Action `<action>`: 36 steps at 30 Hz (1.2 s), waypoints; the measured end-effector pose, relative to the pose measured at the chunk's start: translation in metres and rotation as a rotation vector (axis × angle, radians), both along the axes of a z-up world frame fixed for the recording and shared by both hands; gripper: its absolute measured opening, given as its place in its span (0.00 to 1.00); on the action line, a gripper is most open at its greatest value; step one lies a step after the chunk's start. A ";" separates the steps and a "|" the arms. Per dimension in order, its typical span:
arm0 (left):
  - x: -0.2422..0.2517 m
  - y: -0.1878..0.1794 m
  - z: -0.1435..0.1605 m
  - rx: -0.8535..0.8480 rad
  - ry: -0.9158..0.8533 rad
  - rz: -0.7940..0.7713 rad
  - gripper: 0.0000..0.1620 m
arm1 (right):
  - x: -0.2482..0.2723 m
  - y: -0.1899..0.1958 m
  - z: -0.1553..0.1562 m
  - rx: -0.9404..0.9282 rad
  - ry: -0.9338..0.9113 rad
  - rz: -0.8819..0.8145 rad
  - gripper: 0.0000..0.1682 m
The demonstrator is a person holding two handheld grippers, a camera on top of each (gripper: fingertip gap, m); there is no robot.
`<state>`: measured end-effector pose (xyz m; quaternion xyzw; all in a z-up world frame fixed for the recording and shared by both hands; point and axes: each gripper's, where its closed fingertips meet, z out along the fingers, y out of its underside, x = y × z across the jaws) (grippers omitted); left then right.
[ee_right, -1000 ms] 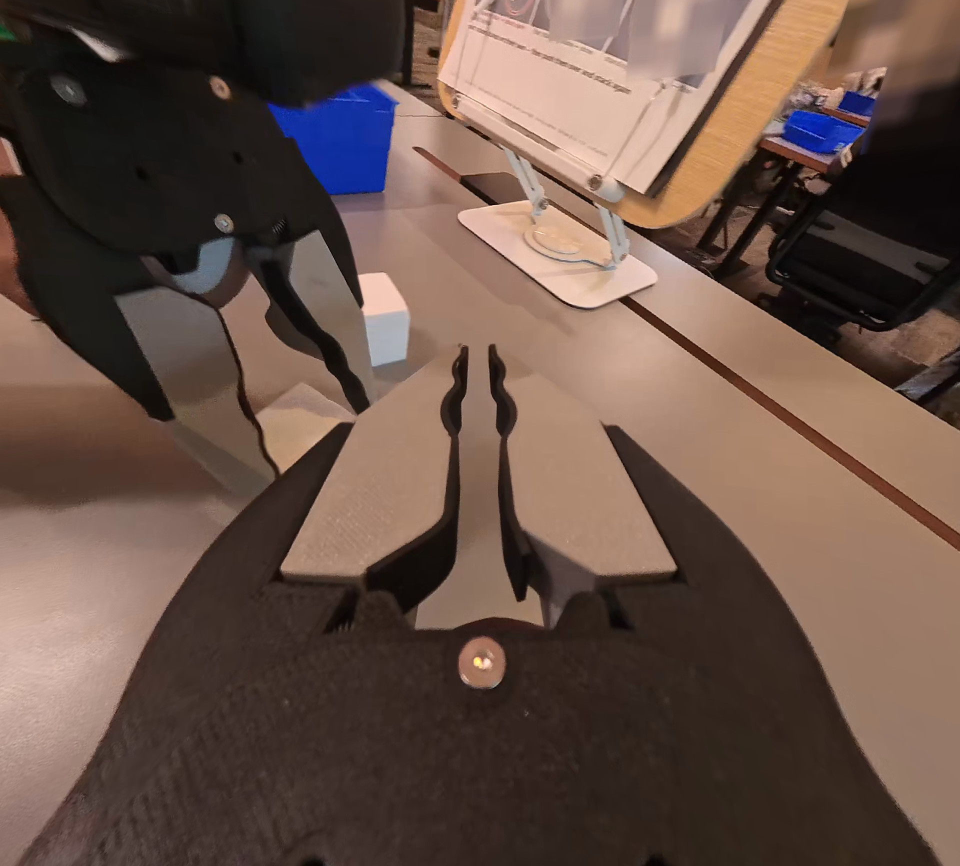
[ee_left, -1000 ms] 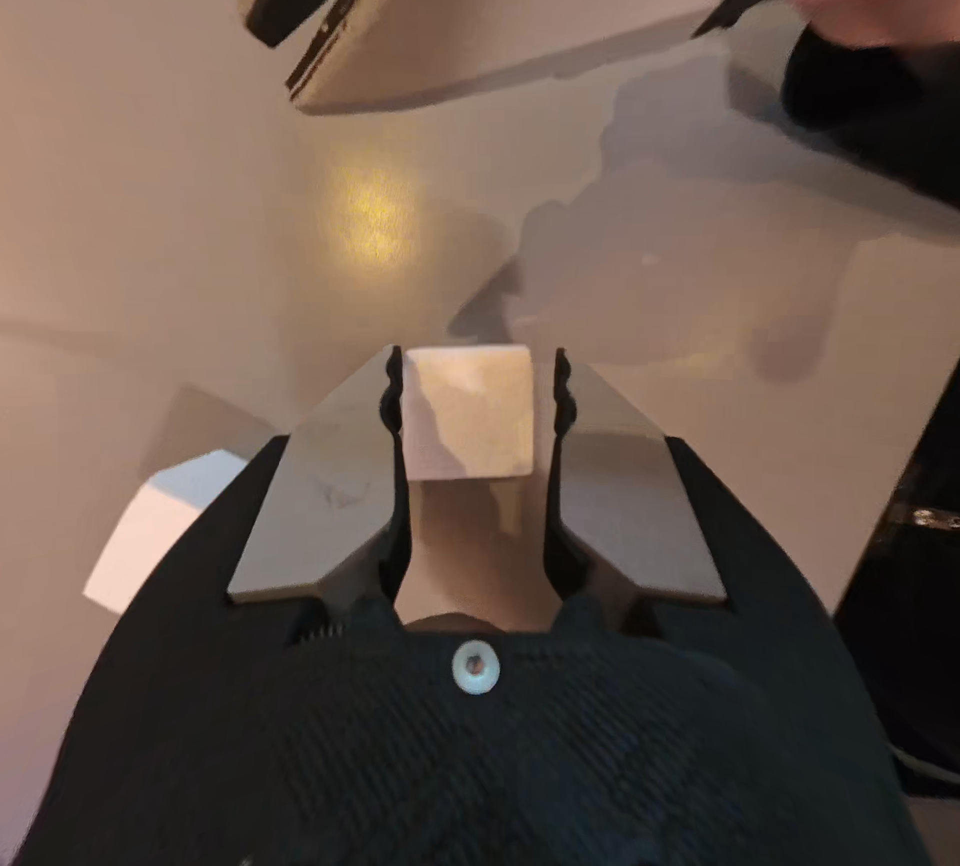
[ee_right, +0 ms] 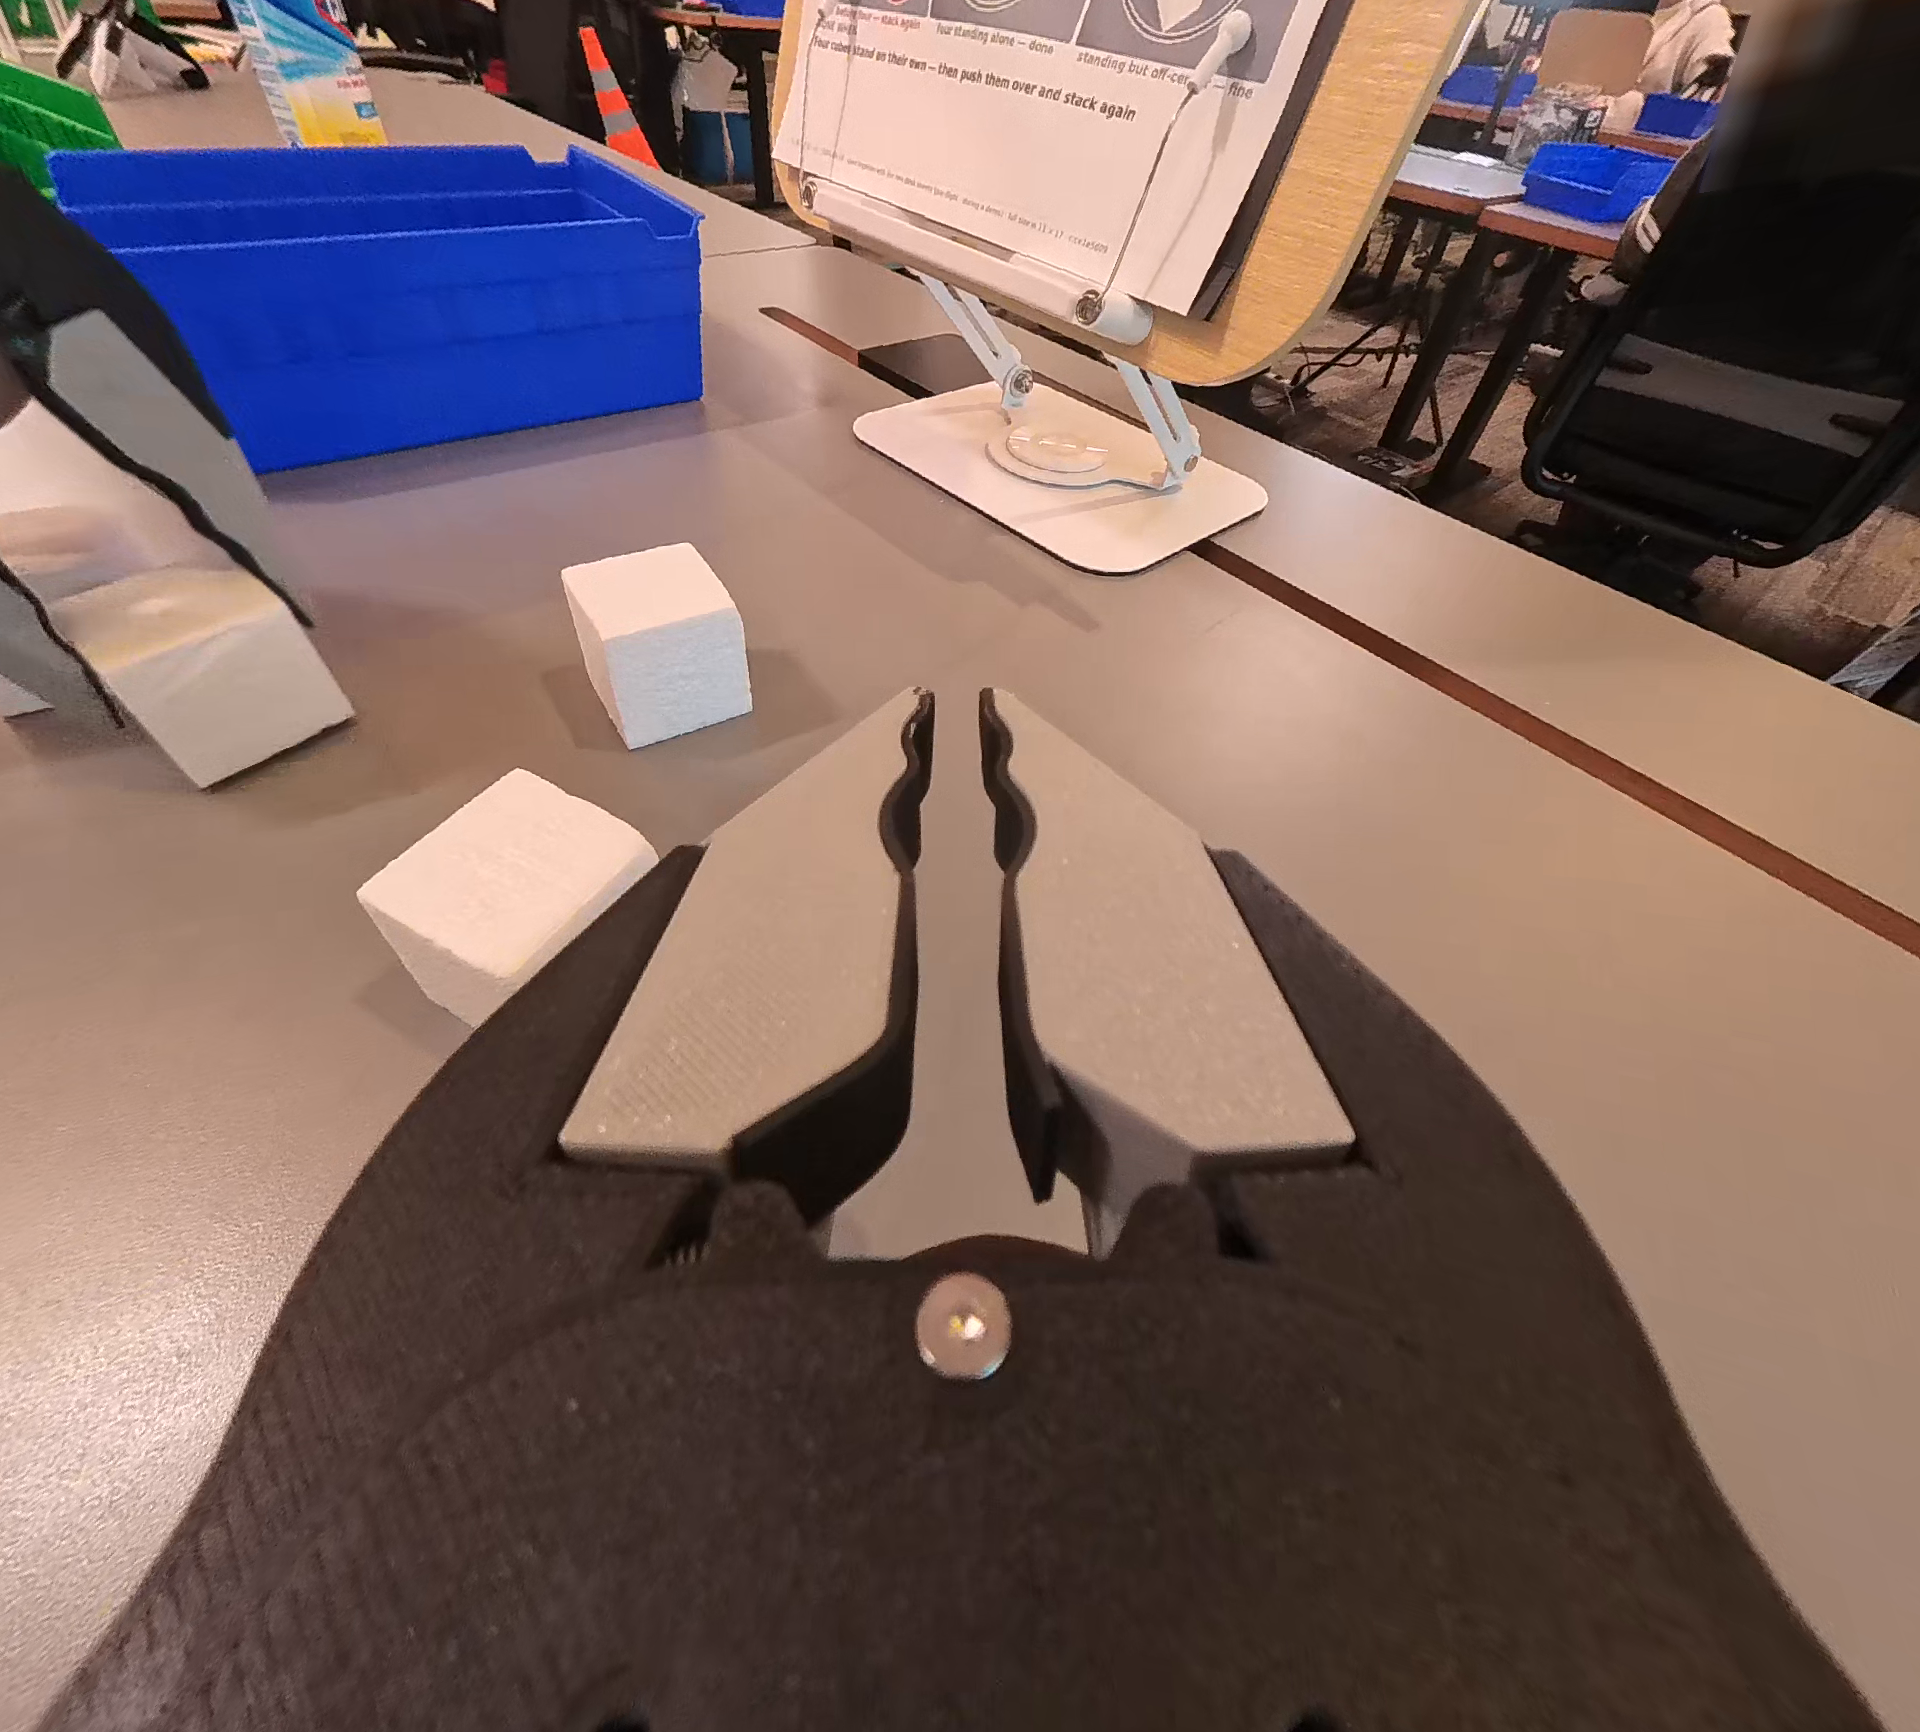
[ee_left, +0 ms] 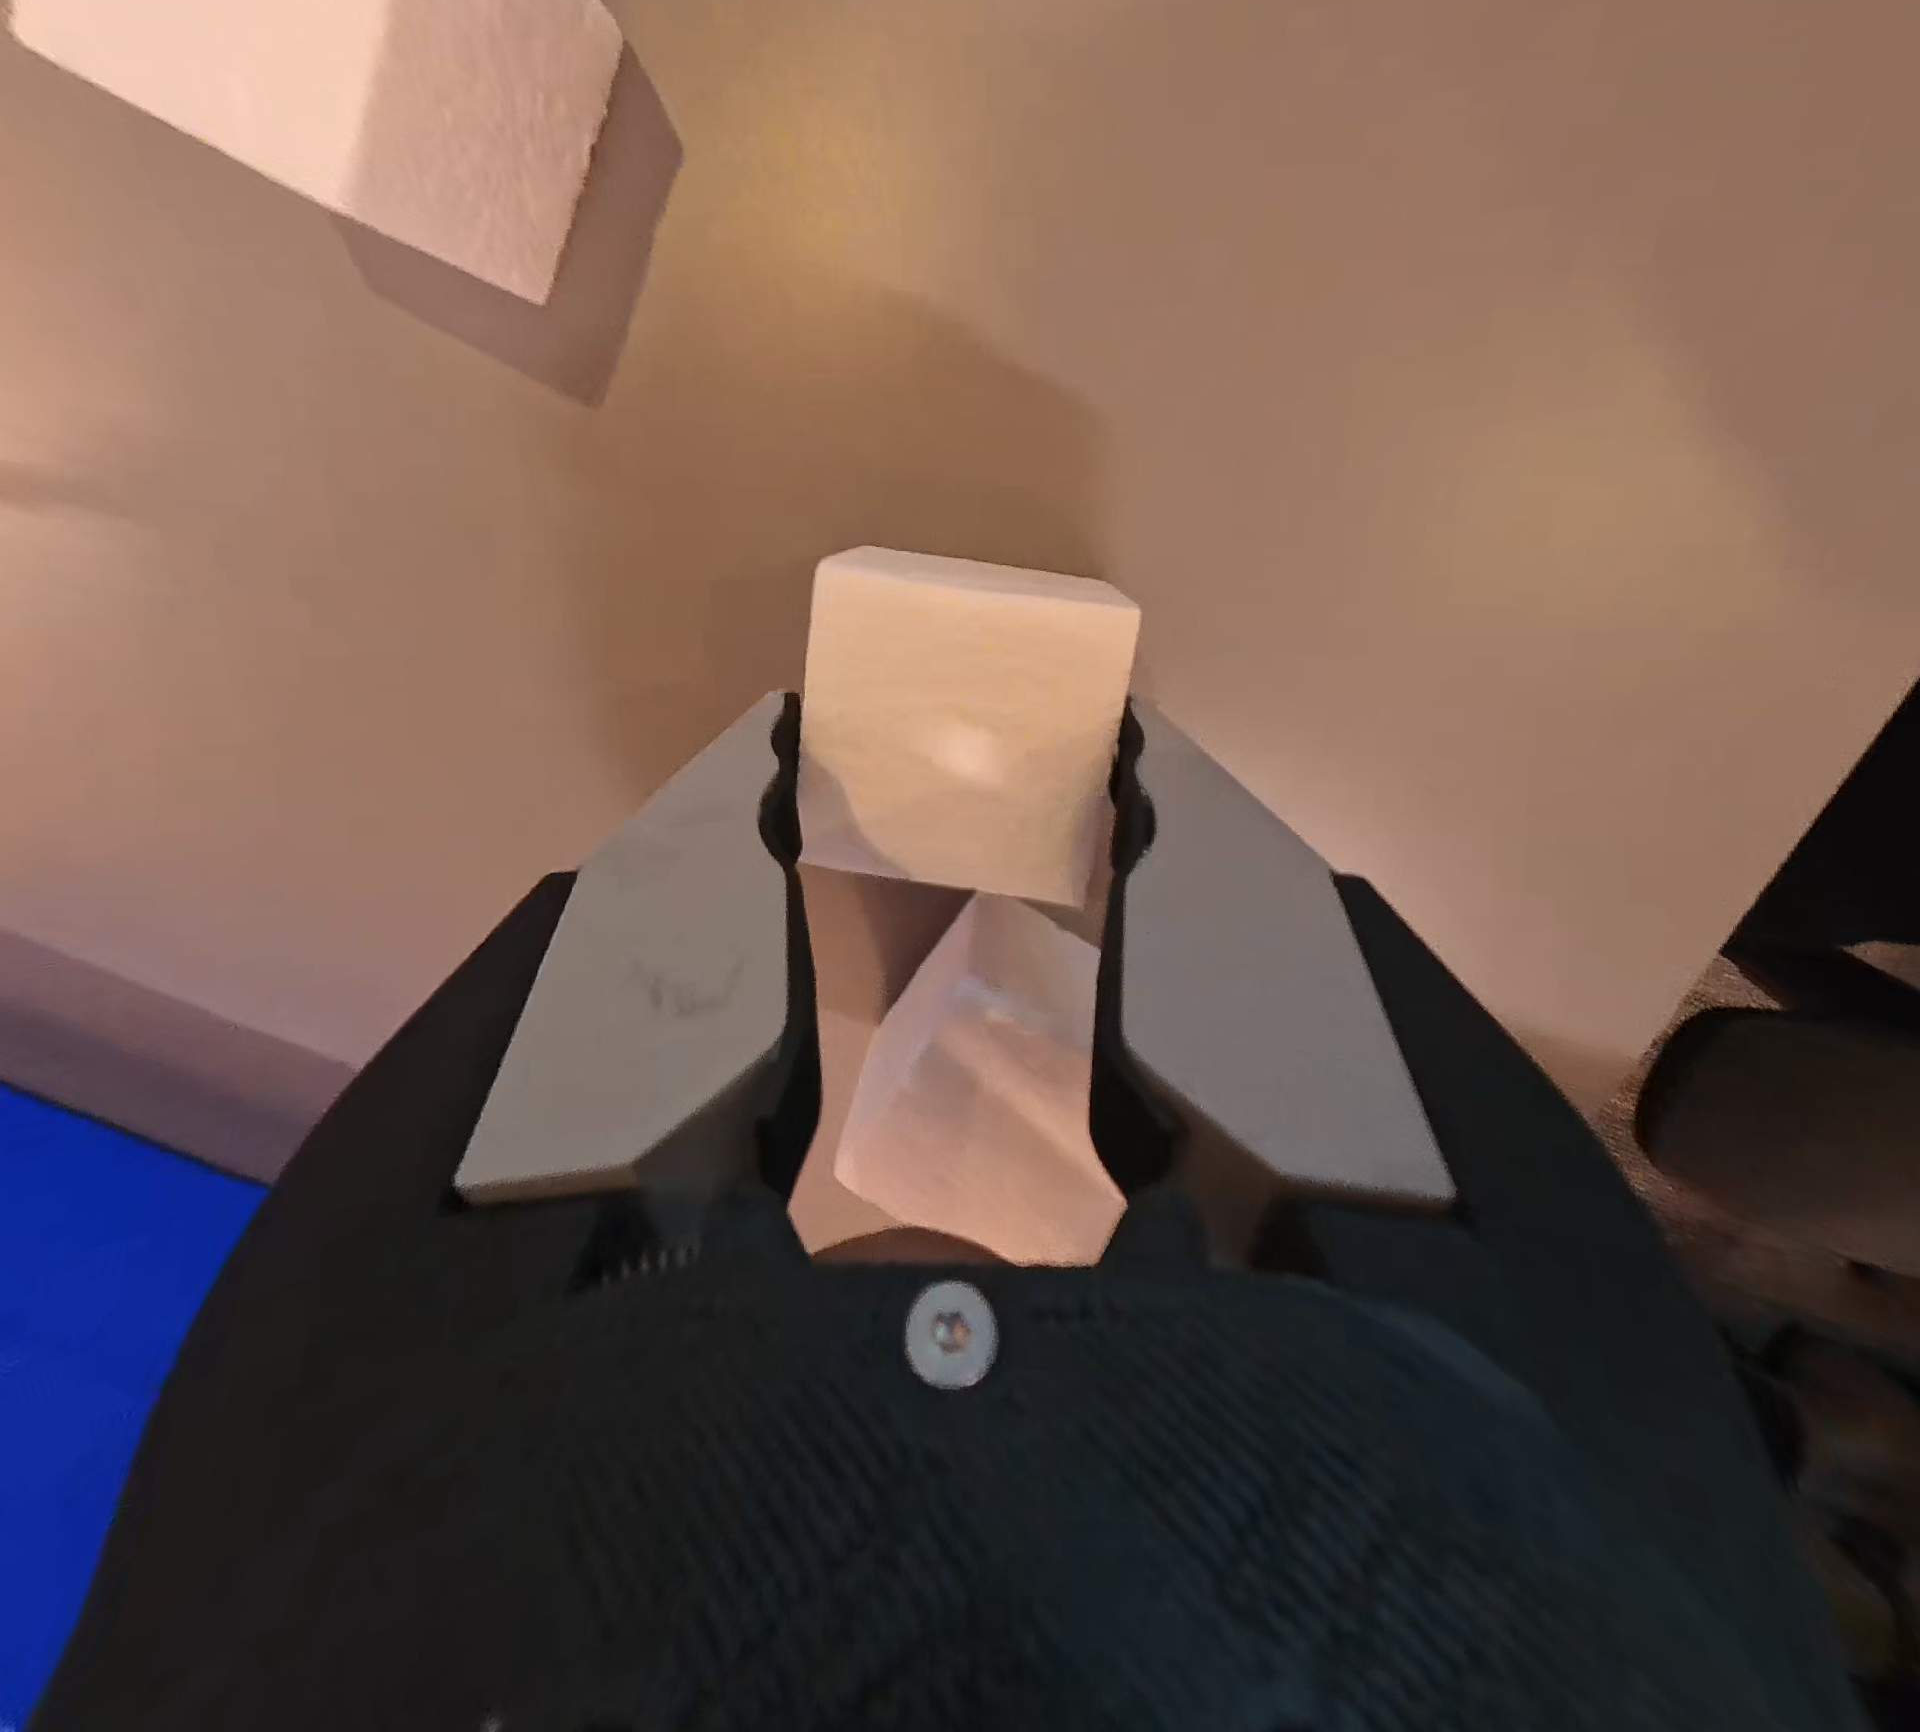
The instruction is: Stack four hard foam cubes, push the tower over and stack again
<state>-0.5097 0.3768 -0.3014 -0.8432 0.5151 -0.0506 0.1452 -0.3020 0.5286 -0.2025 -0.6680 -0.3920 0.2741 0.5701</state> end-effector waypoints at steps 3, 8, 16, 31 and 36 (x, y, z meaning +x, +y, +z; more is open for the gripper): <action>0.014 0.006 0.013 0.017 -0.060 -0.013 0.36 | 0.001 0.001 0.001 -0.007 0.007 -0.001 0.03; 0.048 0.028 0.042 0.098 -0.127 -0.024 0.36 | 0.000 0.001 -0.001 -0.013 0.003 0.001 0.03; 0.114 0.067 0.073 0.113 -0.258 0.139 0.36 | -0.002 0.000 -0.004 -0.012 -0.015 0.007 0.03; 0.156 0.072 0.050 0.060 -0.169 0.138 0.36 | 0.000 -0.002 0.003 -0.007 0.002 0.012 0.03; 0.155 0.068 0.060 0.065 -0.175 0.143 0.36 | 0.000 -0.003 0.006 -0.001 0.007 0.014 0.04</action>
